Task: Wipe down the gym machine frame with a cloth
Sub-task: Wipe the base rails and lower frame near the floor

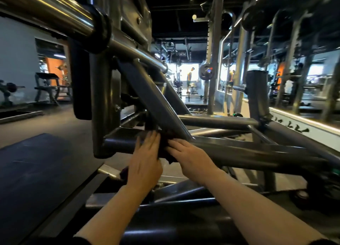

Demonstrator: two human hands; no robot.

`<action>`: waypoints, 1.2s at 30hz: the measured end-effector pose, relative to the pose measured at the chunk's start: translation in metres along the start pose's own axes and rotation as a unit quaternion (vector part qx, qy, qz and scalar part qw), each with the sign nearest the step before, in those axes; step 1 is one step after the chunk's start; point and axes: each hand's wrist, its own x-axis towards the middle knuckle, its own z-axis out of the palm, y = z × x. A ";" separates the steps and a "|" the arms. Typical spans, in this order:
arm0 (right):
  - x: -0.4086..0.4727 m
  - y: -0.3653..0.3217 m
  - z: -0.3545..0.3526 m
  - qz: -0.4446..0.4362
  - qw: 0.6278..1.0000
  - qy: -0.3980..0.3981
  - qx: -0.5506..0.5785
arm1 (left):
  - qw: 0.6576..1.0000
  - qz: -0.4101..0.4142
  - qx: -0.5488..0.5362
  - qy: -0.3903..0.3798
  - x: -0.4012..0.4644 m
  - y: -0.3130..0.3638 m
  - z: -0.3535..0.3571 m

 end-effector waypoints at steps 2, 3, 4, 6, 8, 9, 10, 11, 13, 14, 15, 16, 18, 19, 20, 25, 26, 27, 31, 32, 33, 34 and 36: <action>-0.029 0.020 -0.001 0.055 0.998 0.019 0.015 | 0.996 0.075 -0.024 -0.032 0.004 0.038 0.020; -0.041 0.030 -0.004 0.092 0.995 0.039 0.029 | 0.993 0.099 -0.032 -0.049 0.007 0.052 0.028; -0.053 0.041 -0.009 0.135 0.989 0.051 0.037 | 0.991 0.115 -0.036 -0.065 0.010 0.064 0.035; -0.075 0.068 -0.021 0.219 0.974 0.043 0.027 | 0.986 0.138 -0.041 -0.088 0.017 0.081 0.045; -0.094 0.097 -0.028 0.280 0.960 0.027 0.006 | 0.982 0.150 -0.029 -0.112 0.024 0.087 0.051; -0.101 0.109 -0.029 0.304 0.953 0.017 0.004 | 0.980 0.155 -0.014 -0.125 0.029 0.090 0.055; -0.102 0.115 -0.028 0.318 0.948 0.009 0.013 | 0.977 0.163 0.006 -0.138 0.034 0.092 0.056; -0.100 0.118 -0.026 0.324 0.946 0.005 0.029 | 0.975 0.166 0.015 -0.149 0.041 0.095 0.058; -0.088 0.120 -0.019 0.317 0.947 -0.001 0.049 | 0.977 0.148 0.006 -0.156 0.058 0.106 0.067; -0.080 0.120 -0.017 0.306 0.951 -0.005 0.051 | 0.979 0.139 0.008 -0.152 0.067 0.111 0.075; -0.073 0.121 -0.016 0.293 0.955 -0.012 0.051 | 0.981 0.130 0.022 -0.144 0.075 0.114 0.083; -0.068 0.121 -0.017 0.280 0.958 -0.023 0.055 | 0.982 0.120 0.042 -0.139 0.081 0.117 0.092; -0.065 0.126 -0.019 0.255 0.964 -0.034 0.062 | 0.987 0.069 0.061 -0.134 0.086 0.115 0.106; -0.068 0.127 -0.023 0.248 0.966 -0.037 0.061 | 0.988 0.052 0.056 -0.136 0.085 0.112 0.109; -0.073 0.132 -0.028 0.248 0.966 -0.047 0.055 | 0.987 0.043 0.052 -0.147 0.083 0.112 0.110; -0.126 0.175 -0.046 0.453 0.889 -0.062 -0.023 | 0.981 0.039 0.073 -0.175 0.081 0.117 0.104; -0.126 0.177 -0.045 0.487 0.872 -0.050 -0.030 | 0.979 0.034 0.079 -0.184 0.084 0.118 0.104; -0.119 0.173 -0.042 0.502 0.863 -0.048 -0.022 | 0.977 0.029 0.086 -0.195 0.085 0.120 0.103; -0.062 0.133 -0.022 0.398 0.915 -0.049 0.050 | 0.967 0.036 0.116 -0.222 0.083 0.117 0.105; -0.054 0.128 -0.020 0.375 0.923 -0.050 0.068 | 0.965 0.039 0.121 -0.229 0.084 0.118 0.104; -0.052 0.129 -0.020 0.357 0.928 -0.059 0.083 | 0.964 0.042 0.122 -0.234 0.084 0.118 0.104; -0.055 0.134 -0.022 0.345 0.931 -0.071 0.095 | 0.964 0.042 0.117 -0.237 0.084 0.118 0.103; -0.075 0.149 -0.027 0.332 0.933 -0.092 0.100 | 0.966 0.037 0.107 -0.233 0.085 0.120 0.101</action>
